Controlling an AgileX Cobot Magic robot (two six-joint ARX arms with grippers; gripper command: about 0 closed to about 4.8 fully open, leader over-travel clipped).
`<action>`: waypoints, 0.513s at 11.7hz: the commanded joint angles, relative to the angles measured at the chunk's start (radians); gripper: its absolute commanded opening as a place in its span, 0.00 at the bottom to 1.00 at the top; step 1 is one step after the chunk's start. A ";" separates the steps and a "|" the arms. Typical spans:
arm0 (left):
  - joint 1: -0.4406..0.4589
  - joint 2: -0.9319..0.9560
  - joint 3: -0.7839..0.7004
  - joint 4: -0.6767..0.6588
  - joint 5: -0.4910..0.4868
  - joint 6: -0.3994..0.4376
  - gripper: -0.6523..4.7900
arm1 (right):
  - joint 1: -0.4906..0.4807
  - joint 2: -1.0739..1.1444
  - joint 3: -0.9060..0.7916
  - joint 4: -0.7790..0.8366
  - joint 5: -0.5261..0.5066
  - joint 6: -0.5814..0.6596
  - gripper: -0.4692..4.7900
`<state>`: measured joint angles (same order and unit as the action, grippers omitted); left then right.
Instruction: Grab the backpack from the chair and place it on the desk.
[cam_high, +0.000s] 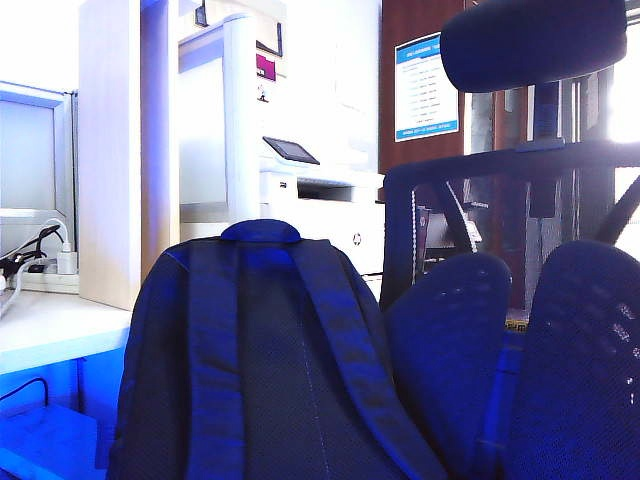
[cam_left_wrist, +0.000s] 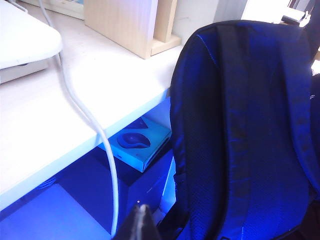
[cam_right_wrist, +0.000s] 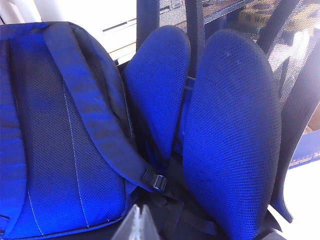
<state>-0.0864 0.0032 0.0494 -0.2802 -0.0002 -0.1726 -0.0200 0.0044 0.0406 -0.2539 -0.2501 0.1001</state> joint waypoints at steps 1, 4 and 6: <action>0.000 0.000 -0.007 0.005 0.079 0.000 0.50 | 0.000 -0.003 0.001 -0.003 0.005 0.001 0.19; 0.000 0.000 0.000 0.180 0.241 -0.002 0.76 | 0.000 -0.003 0.002 0.026 -0.023 0.013 0.22; 0.000 0.002 0.046 0.173 0.293 -0.050 0.88 | 0.002 -0.003 0.016 0.101 -0.014 0.060 0.64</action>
<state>-0.0864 0.0036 0.0788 -0.1146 0.2630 -0.1993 -0.0193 0.0044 0.0414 -0.2024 -0.2649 0.1242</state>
